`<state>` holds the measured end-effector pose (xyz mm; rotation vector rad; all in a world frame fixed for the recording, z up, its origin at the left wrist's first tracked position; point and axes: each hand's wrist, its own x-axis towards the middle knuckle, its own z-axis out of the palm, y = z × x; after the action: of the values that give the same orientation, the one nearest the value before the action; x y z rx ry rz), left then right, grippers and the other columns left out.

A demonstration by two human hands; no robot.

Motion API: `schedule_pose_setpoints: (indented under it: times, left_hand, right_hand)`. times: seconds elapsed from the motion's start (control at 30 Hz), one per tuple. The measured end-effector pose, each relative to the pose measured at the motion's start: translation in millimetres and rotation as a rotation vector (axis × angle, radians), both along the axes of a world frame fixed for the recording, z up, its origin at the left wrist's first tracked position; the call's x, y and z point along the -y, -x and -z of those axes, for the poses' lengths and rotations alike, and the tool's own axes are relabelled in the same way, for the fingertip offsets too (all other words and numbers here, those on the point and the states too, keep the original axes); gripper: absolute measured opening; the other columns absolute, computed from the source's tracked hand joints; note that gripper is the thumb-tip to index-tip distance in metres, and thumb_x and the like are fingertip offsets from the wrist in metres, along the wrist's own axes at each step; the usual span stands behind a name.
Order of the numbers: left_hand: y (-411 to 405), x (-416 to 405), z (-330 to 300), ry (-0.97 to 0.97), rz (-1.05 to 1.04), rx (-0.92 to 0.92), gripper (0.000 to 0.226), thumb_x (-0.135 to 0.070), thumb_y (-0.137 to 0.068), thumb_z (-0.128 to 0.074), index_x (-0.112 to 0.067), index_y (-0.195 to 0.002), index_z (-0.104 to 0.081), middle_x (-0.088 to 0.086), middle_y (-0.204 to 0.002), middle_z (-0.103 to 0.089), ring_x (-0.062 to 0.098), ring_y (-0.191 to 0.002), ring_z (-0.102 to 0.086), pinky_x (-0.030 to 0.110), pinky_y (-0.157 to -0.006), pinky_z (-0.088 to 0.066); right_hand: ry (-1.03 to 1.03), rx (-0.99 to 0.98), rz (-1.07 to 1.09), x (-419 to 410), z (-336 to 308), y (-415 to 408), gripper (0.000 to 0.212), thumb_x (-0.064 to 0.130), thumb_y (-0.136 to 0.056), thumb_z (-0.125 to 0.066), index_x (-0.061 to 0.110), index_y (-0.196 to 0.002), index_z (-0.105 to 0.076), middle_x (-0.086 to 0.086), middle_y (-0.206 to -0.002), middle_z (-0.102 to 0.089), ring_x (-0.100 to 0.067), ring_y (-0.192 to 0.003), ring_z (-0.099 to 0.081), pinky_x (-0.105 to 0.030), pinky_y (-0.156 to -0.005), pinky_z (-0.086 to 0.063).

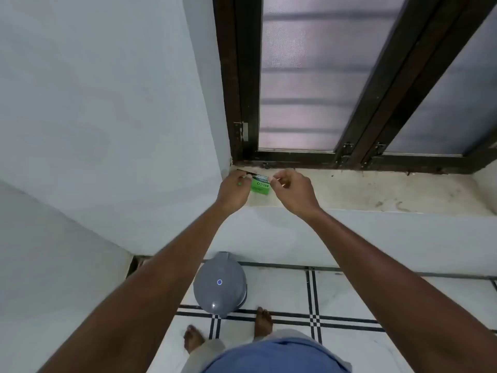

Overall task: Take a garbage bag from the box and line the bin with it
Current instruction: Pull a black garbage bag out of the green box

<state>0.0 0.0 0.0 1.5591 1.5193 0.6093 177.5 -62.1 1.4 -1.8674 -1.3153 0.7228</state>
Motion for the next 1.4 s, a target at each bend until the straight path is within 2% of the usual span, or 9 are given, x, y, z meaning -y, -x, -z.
schedule_pose_setpoints:
  times: [0.17,0.37,0.47,0.67,0.83,1.03,1.2,1.3,1.4]
  left_hand:
    - [-8.6,-10.3,28.4,0.139,-0.028,-0.052,0.035,-0.021,-0.112,-0.047,-0.009,-0.139,-0.065,0.012,-0.143,-0.065,0.033,-0.129,-0.062,0.026,-0.094,-0.045]
    - [-15.3,-25.4,44.4,0.153,-0.028,-0.069,0.031,-0.011,-0.110,-0.047,-0.002,-0.132,-0.067,0.015,-0.137,-0.067,0.033,-0.126,-0.062,0.023,-0.091,-0.040]
    - [-15.9,-32.1,43.6,0.108,0.016,-0.103,0.031,-0.004,-0.108,-0.048,-0.001,-0.134,-0.064,0.009,-0.132,-0.064,0.026,-0.120,-0.061,0.020,-0.091,-0.039]
    - [-15.8,-43.9,43.9,-0.084,0.063,-0.187,0.044,-0.006,-0.102,-0.053,-0.011,-0.145,-0.057,0.014,-0.151,-0.051,0.033,-0.130,-0.059,0.035,-0.112,-0.046]
    - [-22.9,-41.8,28.9,-0.348,0.241,-0.273,0.047,-0.026,-0.108,-0.053,-0.024,-0.155,-0.049,0.004,-0.150,-0.047,0.021,-0.131,-0.057,0.039,-0.103,-0.055]
    - [-31.8,-46.3,22.5,-0.300,0.223,-0.294,0.037,-0.048,-0.109,-0.053,-0.026,-0.133,-0.070,-0.003,-0.140,-0.057,0.014,-0.120,-0.062,0.030,-0.096,-0.054]
    - [-33.0,-44.9,28.6,-0.231,0.190,-0.049,0.010,-0.032,-0.105,-0.068,-0.024,-0.111,-0.071,-0.010,-0.120,-0.067,0.012,-0.106,-0.066,0.008,-0.079,-0.047]
    - [-34.9,-48.3,24.7,-0.078,0.092,0.043,0.011,-0.030,-0.106,-0.065,-0.022,-0.105,-0.072,-0.011,-0.102,-0.071,0.009,-0.096,-0.066,0.019,-0.080,-0.050]
    - [-30.2,-55.2,29.8,-0.055,0.191,-0.097,0.021,-0.038,-0.105,-0.064,-0.022,-0.099,-0.076,-0.011,-0.092,-0.071,0.010,-0.089,-0.066,0.031,-0.083,-0.053]
  right_hand:
    - [0.184,0.381,-0.167,-37.6,25.6,-6.0,0.032,0.042,-0.104,-0.069,0.023,-0.130,-0.073,0.002,-0.121,-0.079,-0.026,-0.108,-0.072,-0.042,-0.087,-0.062]
    - [0.238,0.700,-0.388,-96.4,57.5,8.0,0.085,0.049,-0.095,-0.078,0.016,-0.164,-0.042,-0.012,-0.157,-0.056,-0.036,-0.140,-0.048,-0.050,-0.109,-0.048]
    - [0.237,0.765,-0.431,-111.1,72.9,6.8,0.077,0.043,-0.096,-0.077,0.018,-0.162,-0.046,-0.010,-0.152,-0.060,-0.034,-0.134,-0.049,-0.048,-0.108,-0.046]
    - [0.171,0.381,-0.296,-108.5,79.5,-19.9,0.058,0.021,-0.091,-0.080,0.015,-0.144,-0.059,-0.009,-0.132,-0.066,-0.030,-0.121,-0.061,-0.042,-0.093,-0.056]
    - [0.196,0.117,-0.257,-92.6,85.2,-35.5,0.057,0.018,-0.094,-0.083,0.019,-0.143,-0.053,-0.004,-0.135,-0.070,-0.025,-0.110,-0.072,-0.045,-0.086,-0.065]
    - [0.234,0.015,-0.187,-76.8,96.7,-39.2,0.044,0.011,-0.099,-0.072,0.025,-0.135,-0.050,-0.008,-0.122,-0.074,-0.029,-0.097,-0.076,-0.058,-0.076,-0.067]
    - [0.237,0.002,-0.181,-73.3,94.6,-38.3,0.048,0.011,-0.101,-0.068,0.023,-0.144,-0.050,-0.009,-0.120,-0.074,-0.028,-0.093,-0.074,-0.055,-0.074,-0.067]
    - [0.243,0.016,-0.171,-72.5,94.3,-37.4,0.047,0.014,-0.102,-0.069,0.023,-0.143,-0.049,-0.009,-0.118,-0.073,-0.028,-0.092,-0.073,-0.055,-0.073,-0.067]
    - [0.256,0.045,-0.163,-72.2,93.2,-34.3,0.045,0.015,-0.102,-0.067,0.023,-0.143,-0.048,-0.009,-0.112,-0.072,-0.029,-0.088,-0.072,-0.055,-0.072,-0.066]
